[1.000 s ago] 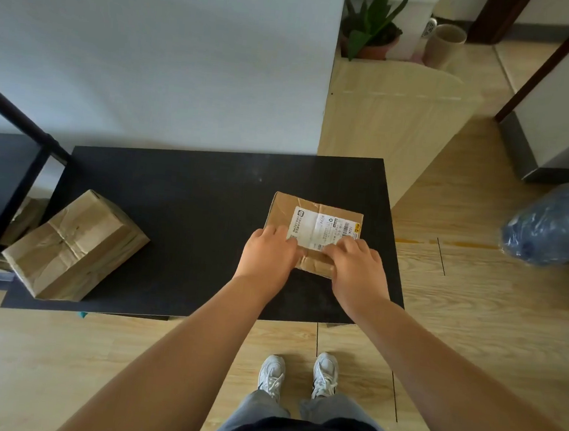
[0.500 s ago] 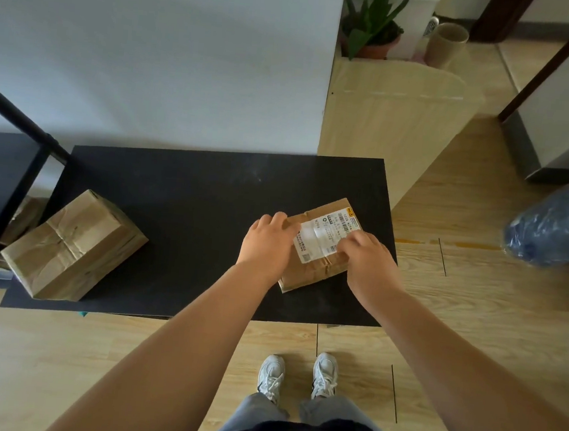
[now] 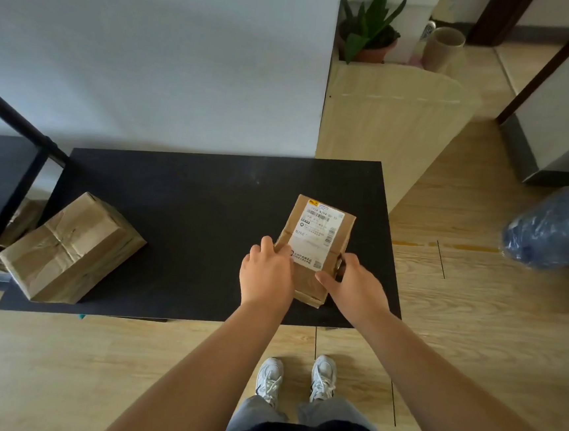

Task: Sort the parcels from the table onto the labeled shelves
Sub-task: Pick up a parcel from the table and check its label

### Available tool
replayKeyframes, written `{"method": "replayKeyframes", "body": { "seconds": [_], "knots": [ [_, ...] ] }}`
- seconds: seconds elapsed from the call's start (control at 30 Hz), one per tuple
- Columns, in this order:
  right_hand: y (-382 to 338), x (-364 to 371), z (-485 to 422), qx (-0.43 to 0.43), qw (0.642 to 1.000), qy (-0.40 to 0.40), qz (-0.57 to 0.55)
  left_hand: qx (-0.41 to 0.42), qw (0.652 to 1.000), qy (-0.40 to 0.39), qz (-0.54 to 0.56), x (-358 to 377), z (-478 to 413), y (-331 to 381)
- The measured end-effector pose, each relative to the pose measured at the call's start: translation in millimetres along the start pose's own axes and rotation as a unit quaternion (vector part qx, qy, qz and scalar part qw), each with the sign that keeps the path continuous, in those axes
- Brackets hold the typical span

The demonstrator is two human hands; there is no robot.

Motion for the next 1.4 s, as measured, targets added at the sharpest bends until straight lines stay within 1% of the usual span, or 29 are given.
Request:
{"method": "replayKeyframes", "body": {
  "seconds": [0.17,0.3,0.4,0.47,0.57,0.63,0.7,0.87,1.0,1.07,1.27,1.33,1.4],
  "knots": [
    [0,-1,-9,0.015,0.999,-0.024,-0.02,-0.063,0.993,0.012,0.103,4,6,-7],
    [1,-2,-13,0.037,0.997,-0.035,-0.051,-0.12,0.971,0.008,0.207,5,7,-17],
    [3,1,-15,0.059,0.994,-0.052,-0.079,-0.147,0.957,-0.003,0.25,9,4,-21],
    [5,3,-17,0.081,0.988,-0.065,-0.111,-0.165,0.948,-0.03,0.269,12,-1,-23],
    [7,6,-18,0.106,0.981,-0.084,-0.14,-0.198,0.931,-0.107,0.288,18,-8,-25],
    [8,9,-18,0.12,0.974,-0.098,-0.166,-0.207,0.912,-0.153,0.319,21,-9,-24],
    [10,11,-17,0.128,0.966,-0.105,-0.2,-0.211,0.894,-0.172,0.356,22,-9,-25],
    [10,1,-13,0.137,0.952,-0.094,-0.255,-0.235,0.856,-0.141,0.439,13,-5,-26],
    [1,-22,-6,0.13,0.939,-0.077,-0.308,-0.262,0.807,-0.099,0.519,-11,-2,-28],
    [-4,-39,0,0.113,0.936,-0.056,-0.328,-0.256,0.795,-0.095,0.541,-24,-1,-28],
    [-25,-84,18,0.037,0.936,0.008,-0.35,-0.189,0.791,-0.114,0.571,-58,-1,-27],
    [-31,-95,22,0.028,0.932,0.032,-0.359,-0.173,0.789,-0.113,0.578,-69,-2,-26],
    [-36,-102,23,0.025,0.926,0.04,-0.375,-0.162,0.793,-0.101,0.578,-82,-1,-25]
  ]
}}
Point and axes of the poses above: each hand's wrist, its own z-axis away from the middle knuckle, its own x-axis out of the palm, y = z × x, the point moved 5 cm from there along -z, towards the middle knuckle, and after that the axes turned 3 degrees about x, right-handed, at the moved point
